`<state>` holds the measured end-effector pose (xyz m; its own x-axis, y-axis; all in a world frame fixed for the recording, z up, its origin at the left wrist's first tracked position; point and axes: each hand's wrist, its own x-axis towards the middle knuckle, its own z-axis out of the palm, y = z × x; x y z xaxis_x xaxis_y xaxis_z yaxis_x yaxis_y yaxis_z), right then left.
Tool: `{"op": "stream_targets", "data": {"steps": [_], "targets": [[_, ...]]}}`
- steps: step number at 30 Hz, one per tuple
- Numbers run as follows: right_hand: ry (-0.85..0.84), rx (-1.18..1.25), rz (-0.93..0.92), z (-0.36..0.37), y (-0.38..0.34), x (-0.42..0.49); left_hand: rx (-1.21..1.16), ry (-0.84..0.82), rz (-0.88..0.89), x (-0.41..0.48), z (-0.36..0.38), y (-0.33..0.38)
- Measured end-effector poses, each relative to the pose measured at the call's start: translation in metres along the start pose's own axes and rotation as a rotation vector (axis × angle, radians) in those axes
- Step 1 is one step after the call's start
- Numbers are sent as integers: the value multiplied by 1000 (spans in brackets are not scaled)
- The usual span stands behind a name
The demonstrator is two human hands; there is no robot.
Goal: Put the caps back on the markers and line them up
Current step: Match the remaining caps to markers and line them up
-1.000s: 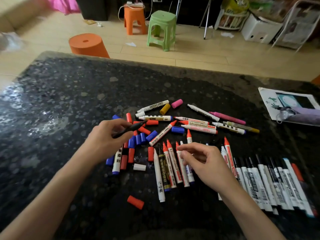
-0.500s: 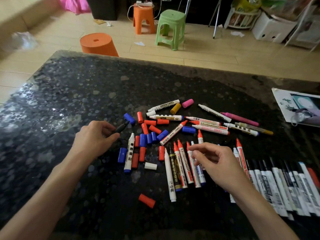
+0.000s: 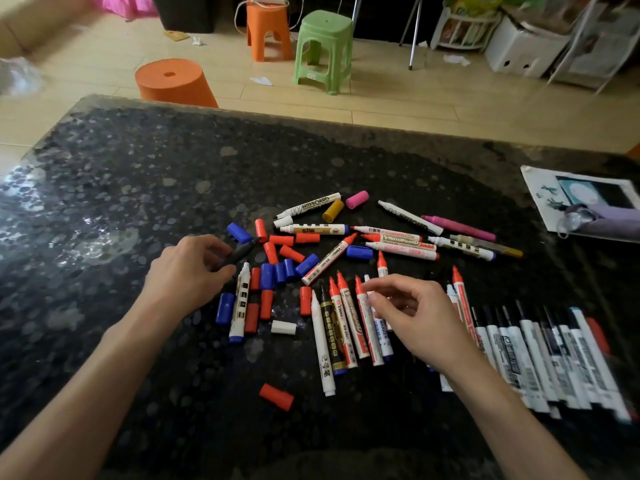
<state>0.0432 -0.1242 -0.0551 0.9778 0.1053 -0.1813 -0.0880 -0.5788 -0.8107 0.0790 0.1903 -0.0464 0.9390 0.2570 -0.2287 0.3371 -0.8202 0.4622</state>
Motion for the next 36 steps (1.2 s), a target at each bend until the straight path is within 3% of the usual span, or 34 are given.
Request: {"op": "stream_targets", "data": {"steps": [15,36], "targets": [[16,10,12,-6,-2,1,-34,11,52,4,10,9],[43,21,7,-8,0,4,65,3,-12,13,11,-12]]}}
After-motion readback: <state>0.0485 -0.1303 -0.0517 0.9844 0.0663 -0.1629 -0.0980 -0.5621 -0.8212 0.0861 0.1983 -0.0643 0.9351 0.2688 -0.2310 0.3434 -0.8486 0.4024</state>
